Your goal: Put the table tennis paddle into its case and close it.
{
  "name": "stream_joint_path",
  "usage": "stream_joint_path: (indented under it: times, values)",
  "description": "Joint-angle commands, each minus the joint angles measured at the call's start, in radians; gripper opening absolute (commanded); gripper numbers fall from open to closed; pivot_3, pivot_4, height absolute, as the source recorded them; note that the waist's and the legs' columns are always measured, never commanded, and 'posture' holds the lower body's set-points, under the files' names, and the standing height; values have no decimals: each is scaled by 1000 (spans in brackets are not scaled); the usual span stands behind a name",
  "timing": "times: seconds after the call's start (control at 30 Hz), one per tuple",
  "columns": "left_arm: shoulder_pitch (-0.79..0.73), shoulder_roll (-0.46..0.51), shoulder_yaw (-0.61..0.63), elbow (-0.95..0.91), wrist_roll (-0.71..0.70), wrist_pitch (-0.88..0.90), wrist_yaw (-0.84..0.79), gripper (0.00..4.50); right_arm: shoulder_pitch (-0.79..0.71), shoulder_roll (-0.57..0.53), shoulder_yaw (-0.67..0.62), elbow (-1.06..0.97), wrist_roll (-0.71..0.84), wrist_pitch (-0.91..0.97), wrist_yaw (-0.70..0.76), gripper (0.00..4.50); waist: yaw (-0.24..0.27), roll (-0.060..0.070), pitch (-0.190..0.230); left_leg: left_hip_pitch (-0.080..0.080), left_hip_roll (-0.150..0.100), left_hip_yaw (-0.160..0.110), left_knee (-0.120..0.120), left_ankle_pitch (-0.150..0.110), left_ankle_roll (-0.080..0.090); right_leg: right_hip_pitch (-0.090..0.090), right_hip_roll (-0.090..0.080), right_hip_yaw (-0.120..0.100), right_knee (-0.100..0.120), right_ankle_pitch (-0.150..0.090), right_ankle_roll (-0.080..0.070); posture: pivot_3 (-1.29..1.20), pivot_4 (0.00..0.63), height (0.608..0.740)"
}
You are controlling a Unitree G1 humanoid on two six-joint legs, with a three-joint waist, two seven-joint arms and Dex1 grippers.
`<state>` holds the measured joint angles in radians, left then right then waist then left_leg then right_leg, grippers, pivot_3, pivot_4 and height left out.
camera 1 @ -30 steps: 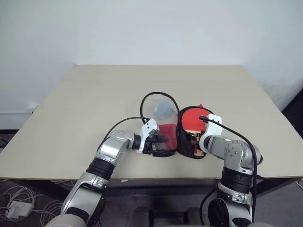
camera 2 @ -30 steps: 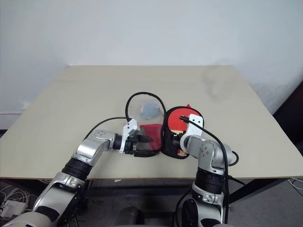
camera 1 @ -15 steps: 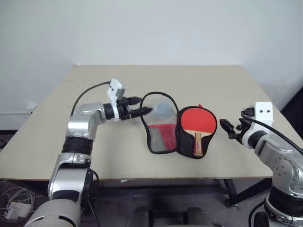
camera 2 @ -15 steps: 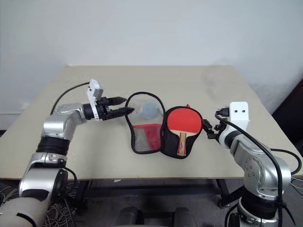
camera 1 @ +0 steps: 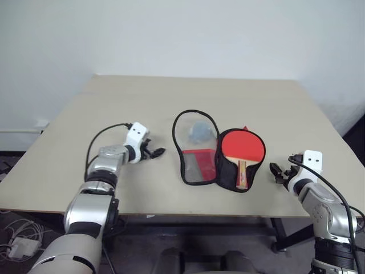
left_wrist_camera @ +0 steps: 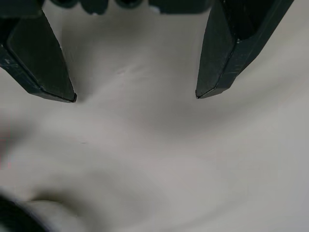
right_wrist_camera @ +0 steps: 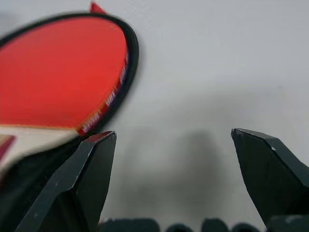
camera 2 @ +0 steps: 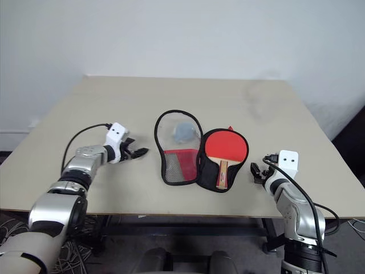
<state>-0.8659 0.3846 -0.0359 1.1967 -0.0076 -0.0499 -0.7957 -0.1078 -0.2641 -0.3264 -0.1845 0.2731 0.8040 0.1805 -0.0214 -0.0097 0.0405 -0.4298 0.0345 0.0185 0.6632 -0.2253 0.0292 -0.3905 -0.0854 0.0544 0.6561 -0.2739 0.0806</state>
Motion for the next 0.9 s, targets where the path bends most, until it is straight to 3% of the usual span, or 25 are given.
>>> stream_joint_path:
  times: [0.03, 0.2, 0.5, 0.63, 0.9]
  values:
    - [-34, -48, -11, -34, 7, -49, -47, 4231, -13, -8, -26, -29, 11, -52, -8, 4128, 0, 0, 0, 0, 0, 0, 0, 0, 0, 0, 0, 0, 0, 0, 0, 0, 0, 728]
    - [-27, -154, -38, -121, 6, -68, -83, 4231, -21, 20, -71, -37, 40, -75, -39, 4128, 0, 0, 0, 0, 0, 0, 0, 0, 0, 0, 0, 0, 0, 0, 0, 0, 0, 728]
    - [8, -286, -34, -427, -125, 196, -195, 4231, -16, 56, -101, -2, 60, -137, -83, 4128, -1, 1, 0, 0, 0, 0, 0, 0, 0, 0, 1, 1, 0, 0, 0, 0, 0, 728]
    - [37, -301, -128, -446, -30, 251, -130, 4231, -23, 54, -95, 29, 46, -159, -110, 4128, -1, 2, -1, 2, 0, 0, 0, 0, 0, 1, 1, 2, 1, 0, 0, 0, 0, 728]
    - [40, -304, -51, -586, -169, 664, -118, 4231, -31, 59, -144, 56, 60, -199, -168, 4128, -1, 3, -1, 1, 0, 0, 1, 0, 0, 0, 1, 2, 1, 0, 0, 0, 0, 728]
